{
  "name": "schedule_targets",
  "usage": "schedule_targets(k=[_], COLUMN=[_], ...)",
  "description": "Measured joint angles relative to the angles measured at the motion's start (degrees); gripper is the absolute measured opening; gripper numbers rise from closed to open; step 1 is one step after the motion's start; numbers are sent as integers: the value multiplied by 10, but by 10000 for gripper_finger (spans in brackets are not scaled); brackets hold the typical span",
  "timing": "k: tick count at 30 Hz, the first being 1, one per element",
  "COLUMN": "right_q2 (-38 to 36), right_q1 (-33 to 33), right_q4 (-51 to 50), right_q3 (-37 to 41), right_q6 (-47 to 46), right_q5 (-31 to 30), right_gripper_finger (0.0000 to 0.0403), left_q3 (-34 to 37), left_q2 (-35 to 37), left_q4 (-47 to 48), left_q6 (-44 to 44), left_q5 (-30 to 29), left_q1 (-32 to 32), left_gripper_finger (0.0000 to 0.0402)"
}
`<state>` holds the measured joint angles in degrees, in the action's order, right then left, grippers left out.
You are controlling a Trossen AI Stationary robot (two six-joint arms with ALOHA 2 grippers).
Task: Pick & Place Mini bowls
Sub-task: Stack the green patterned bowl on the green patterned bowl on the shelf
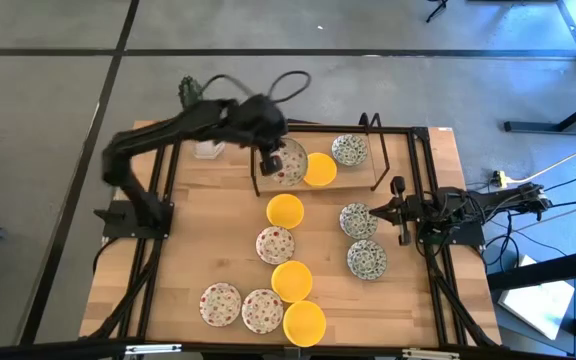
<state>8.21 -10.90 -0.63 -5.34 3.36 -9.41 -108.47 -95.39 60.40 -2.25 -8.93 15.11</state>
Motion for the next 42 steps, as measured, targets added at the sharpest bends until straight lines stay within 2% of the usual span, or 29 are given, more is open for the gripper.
schedule_targets(k=[6,10,20,29,42], right_q2=[0,0,0,0,0], right_q1=[0,0,0,0,0], right_q4=[-13,-14,-16,-19,-21], right_q3=[0,0,0,0,0], right_q6=[0,-6,0,-1,-1], right_q5=[0,0,0,0,0], right_gripper_finger=[8,8,8,8,8], left_q3=[-71,-96,-106,-105,-119], left_q2=[-97,-134,-166,-200,-257], left_q4=[88,109,106,109,107], left_q6=[-84,-95,-109,-238,-253], left_q5=[78,107,114,115,138], left_q1=[61,94,153,172,212], left_gripper_finger=[6,7,6,6,6])
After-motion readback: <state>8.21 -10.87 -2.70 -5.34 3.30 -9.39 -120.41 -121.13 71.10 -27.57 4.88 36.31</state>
